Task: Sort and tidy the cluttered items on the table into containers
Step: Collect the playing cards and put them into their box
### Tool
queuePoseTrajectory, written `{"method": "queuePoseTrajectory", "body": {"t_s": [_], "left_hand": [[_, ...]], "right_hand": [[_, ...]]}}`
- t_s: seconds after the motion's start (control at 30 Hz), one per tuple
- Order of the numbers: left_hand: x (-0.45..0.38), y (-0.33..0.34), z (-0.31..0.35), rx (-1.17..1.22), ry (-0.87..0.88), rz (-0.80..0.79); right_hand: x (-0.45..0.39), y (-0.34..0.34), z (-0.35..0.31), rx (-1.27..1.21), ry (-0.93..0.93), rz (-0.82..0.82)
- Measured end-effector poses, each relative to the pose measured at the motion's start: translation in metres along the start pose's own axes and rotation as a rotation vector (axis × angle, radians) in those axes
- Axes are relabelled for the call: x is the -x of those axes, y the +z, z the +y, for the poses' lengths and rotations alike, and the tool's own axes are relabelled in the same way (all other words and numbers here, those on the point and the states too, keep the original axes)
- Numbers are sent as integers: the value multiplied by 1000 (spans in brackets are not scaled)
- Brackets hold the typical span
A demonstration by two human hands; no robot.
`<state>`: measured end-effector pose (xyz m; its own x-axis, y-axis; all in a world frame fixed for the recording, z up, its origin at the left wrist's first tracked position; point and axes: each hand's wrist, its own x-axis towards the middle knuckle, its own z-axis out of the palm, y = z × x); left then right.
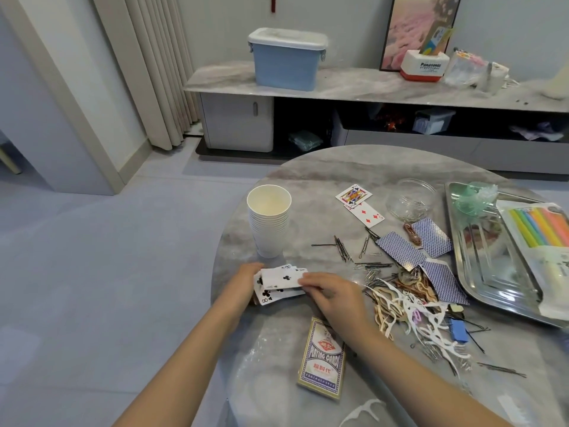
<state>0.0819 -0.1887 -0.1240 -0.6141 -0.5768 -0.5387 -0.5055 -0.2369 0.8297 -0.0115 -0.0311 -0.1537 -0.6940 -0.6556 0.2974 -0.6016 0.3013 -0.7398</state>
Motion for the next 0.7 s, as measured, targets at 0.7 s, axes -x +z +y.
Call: {"method": "queuePoseTrajectory", "body": {"t_s": [0.7], "left_hand": [[-9, 97, 39, 83, 127, -21]], "right_hand": [[-43, -108, 64, 675, 393, 14]]}}
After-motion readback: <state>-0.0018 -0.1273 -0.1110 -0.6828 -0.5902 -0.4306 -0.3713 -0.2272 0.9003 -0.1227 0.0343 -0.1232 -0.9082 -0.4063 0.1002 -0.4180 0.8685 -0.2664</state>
